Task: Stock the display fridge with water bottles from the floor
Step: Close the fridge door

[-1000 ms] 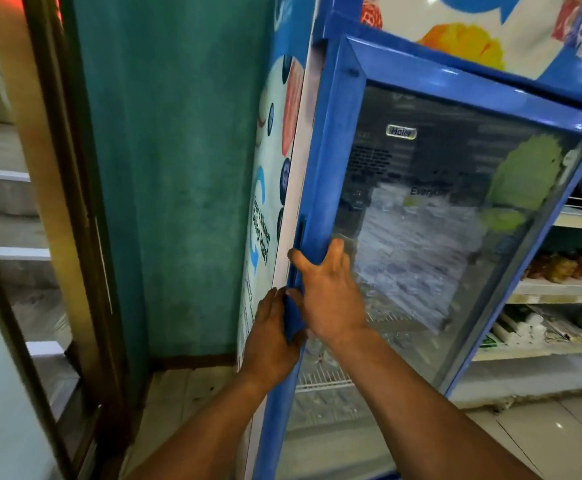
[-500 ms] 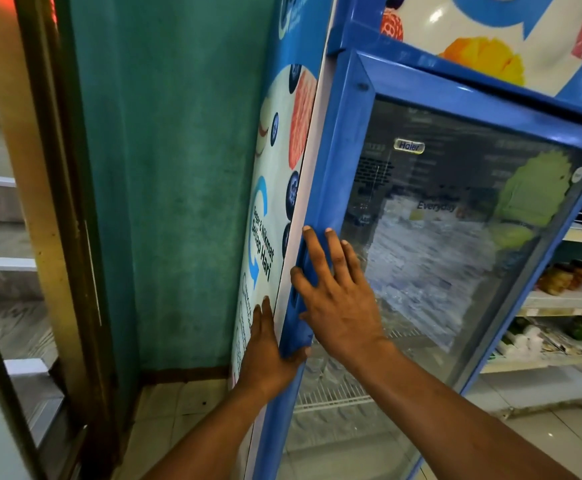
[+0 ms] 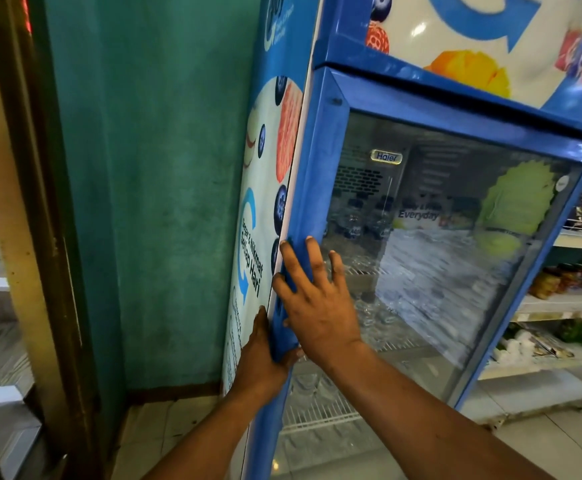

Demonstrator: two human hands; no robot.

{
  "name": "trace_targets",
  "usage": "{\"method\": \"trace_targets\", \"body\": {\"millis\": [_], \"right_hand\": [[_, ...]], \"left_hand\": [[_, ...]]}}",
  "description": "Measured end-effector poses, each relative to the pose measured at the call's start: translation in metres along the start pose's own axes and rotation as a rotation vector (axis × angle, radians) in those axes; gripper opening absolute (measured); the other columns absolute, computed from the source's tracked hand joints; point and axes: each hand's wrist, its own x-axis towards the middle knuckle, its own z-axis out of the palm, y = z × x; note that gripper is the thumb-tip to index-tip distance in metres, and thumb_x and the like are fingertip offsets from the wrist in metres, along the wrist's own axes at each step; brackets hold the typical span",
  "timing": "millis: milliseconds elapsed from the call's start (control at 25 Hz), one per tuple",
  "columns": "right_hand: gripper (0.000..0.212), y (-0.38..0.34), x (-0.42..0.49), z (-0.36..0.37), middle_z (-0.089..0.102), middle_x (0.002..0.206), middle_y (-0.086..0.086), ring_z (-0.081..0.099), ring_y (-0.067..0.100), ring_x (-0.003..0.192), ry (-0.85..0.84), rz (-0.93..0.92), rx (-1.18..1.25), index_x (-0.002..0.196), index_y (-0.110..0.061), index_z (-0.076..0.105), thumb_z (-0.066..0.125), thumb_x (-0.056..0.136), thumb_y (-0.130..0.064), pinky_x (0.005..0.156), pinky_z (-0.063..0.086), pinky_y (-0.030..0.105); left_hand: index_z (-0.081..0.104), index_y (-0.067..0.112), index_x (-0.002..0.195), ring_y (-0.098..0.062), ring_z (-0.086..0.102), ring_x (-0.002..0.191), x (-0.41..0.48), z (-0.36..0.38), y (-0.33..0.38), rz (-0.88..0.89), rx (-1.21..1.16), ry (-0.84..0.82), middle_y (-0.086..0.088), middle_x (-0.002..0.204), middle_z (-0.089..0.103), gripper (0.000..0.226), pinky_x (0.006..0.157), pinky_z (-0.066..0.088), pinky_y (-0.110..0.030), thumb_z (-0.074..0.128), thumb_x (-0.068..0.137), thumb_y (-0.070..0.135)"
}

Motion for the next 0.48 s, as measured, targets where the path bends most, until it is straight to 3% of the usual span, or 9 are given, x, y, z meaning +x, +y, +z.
{"method": "trace_targets", "body": {"millis": [80,200,320,480], "right_hand": [[0.039,-0.003,0.001,0.001,0.031,0.159,0.012,0.018,0.047,0.146,0.039,-0.013,-0.032,0.113,-0.019,0.063,0.075,0.076,-0.026,0.110,0.025,0.068],[0.033,-0.010,0.006,0.001,0.027,0.160,0.015,0.013,0.052,0.144,0.093,-0.070,-0.133,0.121,-0.015,0.060,0.055,0.088,-0.019,0.118,0.008,0.065],[0.042,-0.003,0.007,-0.002,0.011,0.165,0.013,-0.007,0.049,0.146,0.007,-0.112,-0.154,0.133,-0.016,0.055,0.050,0.091,-0.023,0.118,-0.007,0.064],[0.050,-0.002,0.002,-0.005,-0.002,0.166,0.004,-0.037,0.051,0.135,-0.155,-0.147,-0.166,0.148,-0.025,0.040,0.044,0.099,-0.034,0.110,-0.009,0.073]], "left_hand": [[0.010,0.053,0.146,-0.012,0.034,0.143,0.001,0.001,-0.001,0.016,0.027,-0.011,0.007,0.157,0.031,0.094,0.112,0.040,-0.041,0.073,0.078,0.043],[0.012,0.027,0.154,-0.015,0.045,0.135,0.000,0.000,0.000,0.045,0.123,-0.015,0.002,0.153,0.040,0.092,0.104,0.047,-0.036,0.070,0.085,0.037],[0.009,0.020,0.156,-0.021,0.049,0.132,-0.001,0.000,0.001,0.048,0.196,-0.004,-0.002,0.151,0.042,0.096,0.102,0.048,-0.038,0.071,0.085,0.038],[0.006,0.021,0.156,-0.028,0.059,0.120,0.000,-0.002,0.002,0.017,0.220,0.002,-0.007,0.143,0.052,0.097,0.092,0.053,-0.044,0.068,0.084,0.041]]}}
